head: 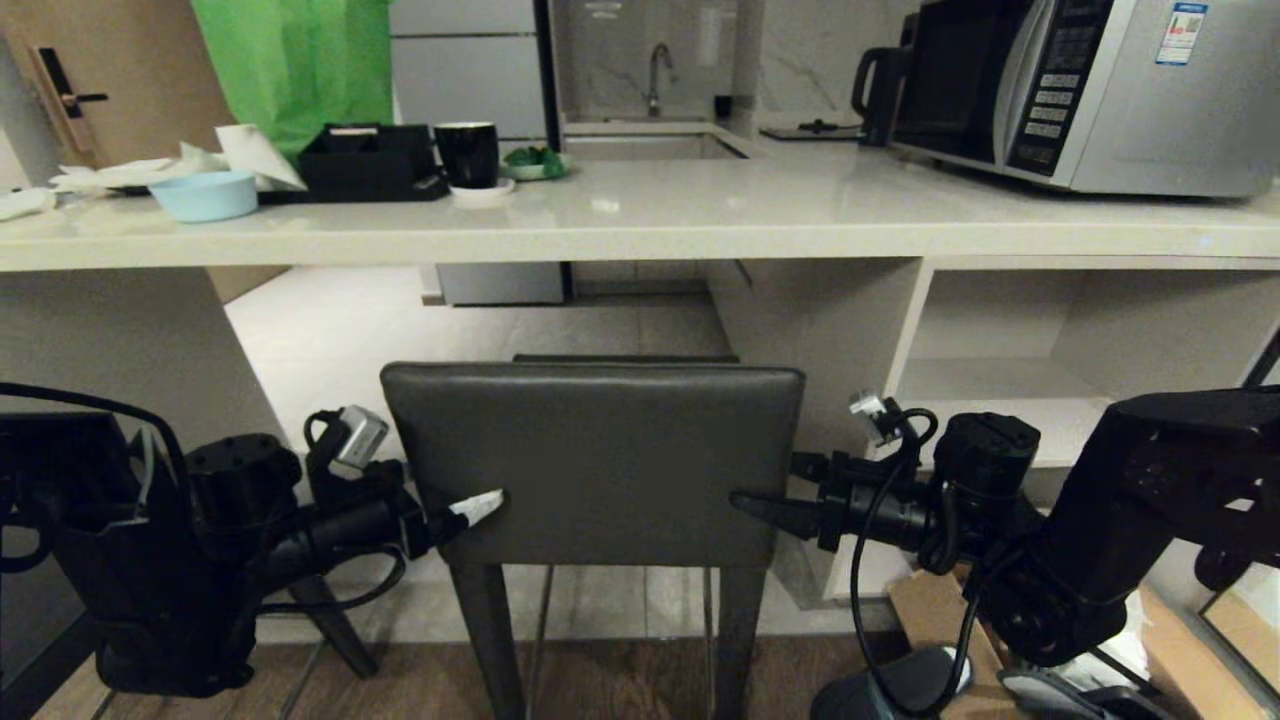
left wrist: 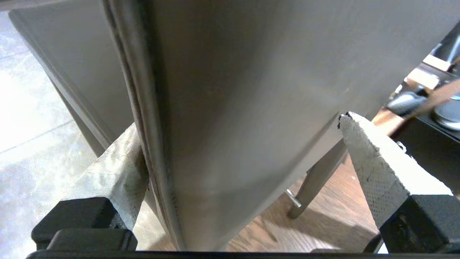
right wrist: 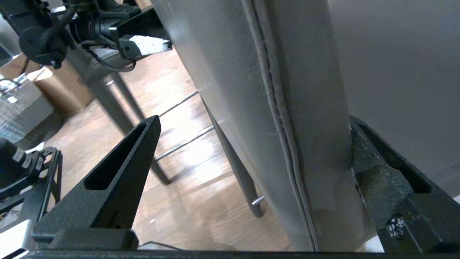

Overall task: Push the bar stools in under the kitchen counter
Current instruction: Pull the gray chair out from under the dining table

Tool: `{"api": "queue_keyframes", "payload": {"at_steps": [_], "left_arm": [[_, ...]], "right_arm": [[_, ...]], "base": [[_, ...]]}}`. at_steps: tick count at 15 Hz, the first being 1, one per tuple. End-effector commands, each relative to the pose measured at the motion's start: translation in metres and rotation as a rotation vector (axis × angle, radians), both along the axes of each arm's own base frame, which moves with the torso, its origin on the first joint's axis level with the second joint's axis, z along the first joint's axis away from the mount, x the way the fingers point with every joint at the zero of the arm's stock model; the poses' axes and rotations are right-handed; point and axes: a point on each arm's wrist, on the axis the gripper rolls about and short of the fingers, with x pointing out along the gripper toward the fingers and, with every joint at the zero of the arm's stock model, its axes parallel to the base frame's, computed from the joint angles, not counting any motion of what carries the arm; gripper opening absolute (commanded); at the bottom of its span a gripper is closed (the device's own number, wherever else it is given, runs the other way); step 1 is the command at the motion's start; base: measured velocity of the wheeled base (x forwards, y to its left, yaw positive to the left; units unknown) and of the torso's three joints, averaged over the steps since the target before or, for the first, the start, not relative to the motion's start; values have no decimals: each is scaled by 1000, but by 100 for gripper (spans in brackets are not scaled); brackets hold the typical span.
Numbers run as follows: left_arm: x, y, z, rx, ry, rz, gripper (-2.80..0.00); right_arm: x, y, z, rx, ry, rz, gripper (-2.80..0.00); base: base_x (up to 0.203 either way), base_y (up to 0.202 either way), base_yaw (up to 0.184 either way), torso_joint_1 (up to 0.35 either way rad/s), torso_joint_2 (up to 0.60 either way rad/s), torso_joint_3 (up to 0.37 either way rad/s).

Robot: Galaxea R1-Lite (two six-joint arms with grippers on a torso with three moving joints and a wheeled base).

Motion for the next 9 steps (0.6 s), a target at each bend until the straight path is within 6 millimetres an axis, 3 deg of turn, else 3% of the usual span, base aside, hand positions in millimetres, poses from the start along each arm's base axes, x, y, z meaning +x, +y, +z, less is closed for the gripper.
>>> {"api": "queue_keyframes", "payload": {"at_steps": [1,9], "left_arm": [[-4,0,6,0,-20,-4,0],[-17,1,12,4,-22,-6,0]], "right_arm": [[-3,1,4,4,-14,11,0],[-15,3,8,-8,-24,26,0]], "base": [[-189,0,0,4,4,2],[-194,0,-2,0,4,3]]}}
